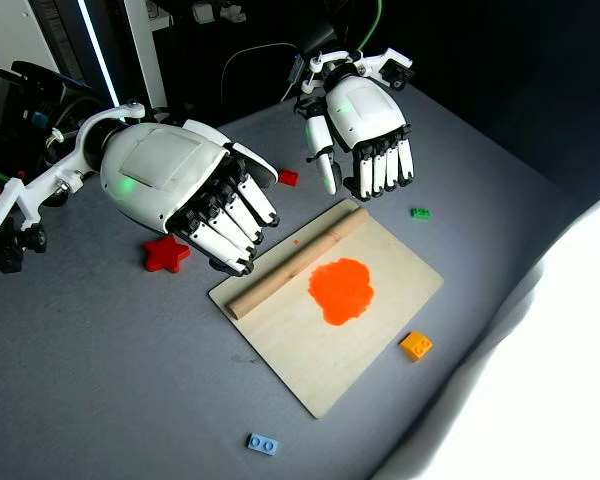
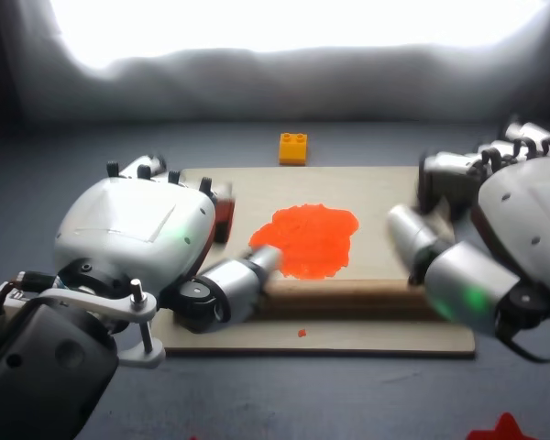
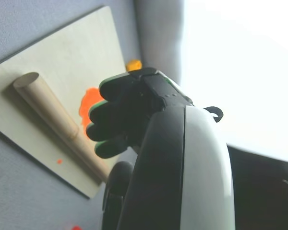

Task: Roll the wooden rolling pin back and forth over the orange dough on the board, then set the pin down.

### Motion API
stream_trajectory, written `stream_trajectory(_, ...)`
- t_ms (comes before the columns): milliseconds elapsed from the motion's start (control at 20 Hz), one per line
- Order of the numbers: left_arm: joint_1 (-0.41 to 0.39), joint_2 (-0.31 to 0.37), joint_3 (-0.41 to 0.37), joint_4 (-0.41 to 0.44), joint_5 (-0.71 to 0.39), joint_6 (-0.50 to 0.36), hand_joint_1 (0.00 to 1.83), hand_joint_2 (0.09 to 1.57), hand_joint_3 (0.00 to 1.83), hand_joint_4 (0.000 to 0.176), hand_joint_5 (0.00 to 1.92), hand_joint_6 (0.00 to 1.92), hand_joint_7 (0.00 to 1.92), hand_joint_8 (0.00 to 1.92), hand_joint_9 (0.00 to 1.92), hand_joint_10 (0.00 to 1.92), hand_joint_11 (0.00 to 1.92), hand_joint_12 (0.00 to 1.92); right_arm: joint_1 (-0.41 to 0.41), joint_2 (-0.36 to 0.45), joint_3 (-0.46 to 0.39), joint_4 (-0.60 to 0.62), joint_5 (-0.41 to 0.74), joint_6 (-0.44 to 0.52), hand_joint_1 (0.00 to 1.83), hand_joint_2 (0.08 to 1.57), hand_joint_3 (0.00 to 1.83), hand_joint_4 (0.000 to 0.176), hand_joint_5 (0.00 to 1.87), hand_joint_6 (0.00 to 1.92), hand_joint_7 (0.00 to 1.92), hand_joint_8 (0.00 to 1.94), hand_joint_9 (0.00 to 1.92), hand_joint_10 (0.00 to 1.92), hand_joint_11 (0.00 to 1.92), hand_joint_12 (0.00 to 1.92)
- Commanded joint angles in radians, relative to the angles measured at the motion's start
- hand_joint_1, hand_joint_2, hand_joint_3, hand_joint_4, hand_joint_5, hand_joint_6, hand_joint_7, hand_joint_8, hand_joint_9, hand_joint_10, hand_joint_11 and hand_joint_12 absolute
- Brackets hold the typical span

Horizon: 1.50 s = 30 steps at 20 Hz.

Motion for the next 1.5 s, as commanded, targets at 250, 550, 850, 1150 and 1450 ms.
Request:
stream_trajectory(250, 0.016, -0.017, 0.009, 0.086, -0.133, -0.032, 0.00, 1.28, 0.01, 0.000, 0.02, 0.00, 0.00, 0.00, 0.00, 0.00, 0.00, 0.00, 0.001, -0.005, 0.006, -0.079, 0.089, 0.000, 0.00, 1.21, 0.02, 0.000, 0.09, 0.02, 0.12, 0.00, 0.09, 0.02, 0.01, 0.01)
stream_trajectory(550, 0.101, -0.048, 0.015, 0.115, -0.232, -0.086, 0.00, 1.28, 0.01, 0.000, 0.00, 0.00, 0.00, 0.00, 0.00, 0.00, 0.00, 0.00, -0.022, -0.052, 0.053, -0.059, 0.070, 0.017, 0.00, 1.23, 0.02, 0.000, 0.06, 0.00, 0.07, 0.00, 0.05, 0.00, 0.00, 0.00)
stream_trajectory(850, 0.165, -0.122, 0.054, 0.170, -0.257, -0.163, 0.00, 1.29, 0.01, 0.000, 0.00, 0.00, 0.00, 0.00, 0.00, 0.00, 0.00, 0.00, -0.057, -0.110, 0.104, -0.059, 0.074, 0.095, 0.00, 1.31, 0.05, 0.000, 0.05, 0.00, 0.05, 0.00, 0.03, 0.00, 0.00, 0.00)
stream_trajectory(1150, 0.231, -0.181, 0.105, 0.217, -0.282, -0.213, 0.00, 1.29, 0.01, 0.000, 0.00, 0.00, 0.00, 0.00, 0.00, 0.00, 0.00, 0.00, -0.084, -0.142, 0.151, -0.072, 0.039, 0.167, 0.00, 1.33, 0.04, 0.000, 0.05, 0.01, 0.05, 0.01, 0.02, 0.01, 0.00, 0.00)
stream_trajectory(1450, 0.253, -0.239, 0.165, 0.236, -0.307, -0.245, 0.00, 1.30, 0.01, 0.000, 0.00, 0.00, 0.00, 0.00, 0.00, 0.00, 0.00, 0.00, -0.094, -0.183, 0.208, -0.074, -0.003, 0.159, 0.00, 1.32, 0.03, 0.000, 0.07, 0.02, 0.07, 0.01, 0.03, 0.01, 0.00, 0.00)
